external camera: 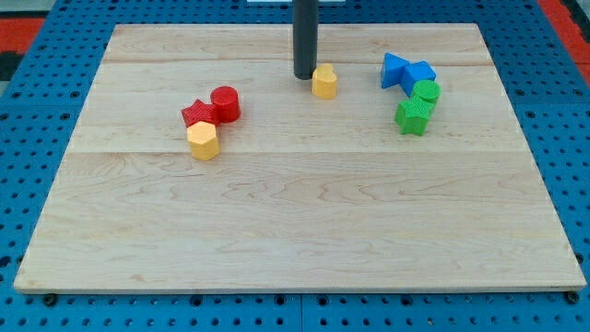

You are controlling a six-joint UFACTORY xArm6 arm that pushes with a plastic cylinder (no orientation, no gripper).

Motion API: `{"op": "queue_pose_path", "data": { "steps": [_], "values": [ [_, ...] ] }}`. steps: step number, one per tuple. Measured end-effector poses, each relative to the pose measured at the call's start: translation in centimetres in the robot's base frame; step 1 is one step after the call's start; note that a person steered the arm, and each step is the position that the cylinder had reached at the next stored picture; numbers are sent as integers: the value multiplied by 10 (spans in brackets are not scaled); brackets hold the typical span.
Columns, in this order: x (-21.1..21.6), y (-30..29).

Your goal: Move the yellow heart to the left side of the blue triangle

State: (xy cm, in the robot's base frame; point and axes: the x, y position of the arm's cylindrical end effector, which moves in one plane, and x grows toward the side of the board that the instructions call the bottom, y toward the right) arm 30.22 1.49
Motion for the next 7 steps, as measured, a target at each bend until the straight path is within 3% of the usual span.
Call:
{"op": "queue_pose_path", "data": {
  "steps": [2, 5, 7],
  "values": [
    [1, -65],
    [48, -28],
    [46, 35]
  ]
}}
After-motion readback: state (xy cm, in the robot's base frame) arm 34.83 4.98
